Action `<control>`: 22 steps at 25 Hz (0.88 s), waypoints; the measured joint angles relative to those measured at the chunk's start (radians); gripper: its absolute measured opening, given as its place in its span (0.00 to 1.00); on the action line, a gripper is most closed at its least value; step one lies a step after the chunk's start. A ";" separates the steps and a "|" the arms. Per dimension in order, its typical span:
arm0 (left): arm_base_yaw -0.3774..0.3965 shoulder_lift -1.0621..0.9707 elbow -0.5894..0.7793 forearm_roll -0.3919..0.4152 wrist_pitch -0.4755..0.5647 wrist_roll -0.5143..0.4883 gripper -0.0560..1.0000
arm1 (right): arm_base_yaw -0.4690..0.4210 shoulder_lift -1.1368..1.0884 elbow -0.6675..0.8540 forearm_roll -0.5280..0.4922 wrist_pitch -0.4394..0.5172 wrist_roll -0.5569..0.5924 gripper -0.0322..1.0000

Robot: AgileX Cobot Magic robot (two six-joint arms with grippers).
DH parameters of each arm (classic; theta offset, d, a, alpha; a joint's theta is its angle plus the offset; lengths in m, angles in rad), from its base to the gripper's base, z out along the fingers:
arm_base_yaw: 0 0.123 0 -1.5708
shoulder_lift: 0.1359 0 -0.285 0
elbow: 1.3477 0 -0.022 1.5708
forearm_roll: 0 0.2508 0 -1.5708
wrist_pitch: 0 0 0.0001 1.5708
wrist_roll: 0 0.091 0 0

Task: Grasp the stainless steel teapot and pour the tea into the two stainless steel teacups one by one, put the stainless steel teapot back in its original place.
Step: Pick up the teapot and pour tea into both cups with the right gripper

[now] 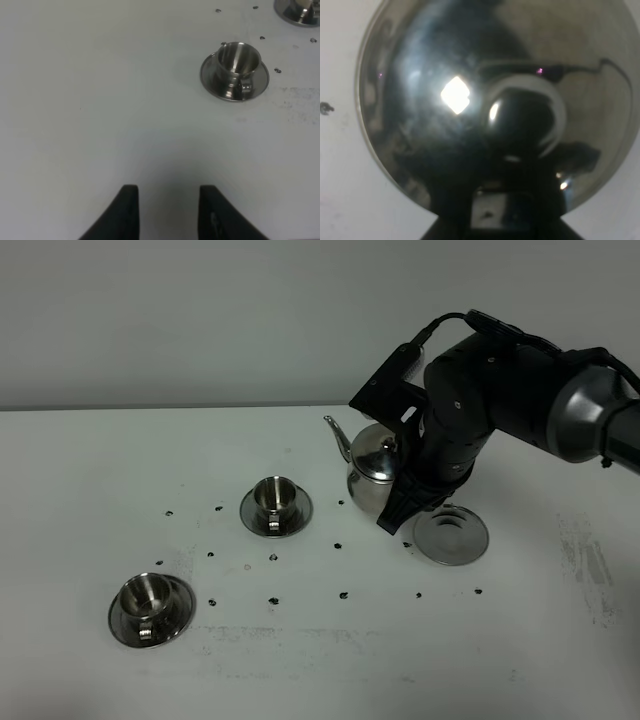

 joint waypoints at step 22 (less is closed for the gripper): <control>0.000 0.000 0.000 0.000 0.000 0.001 0.34 | 0.021 0.201 -0.283 -0.020 0.165 -0.395 0.20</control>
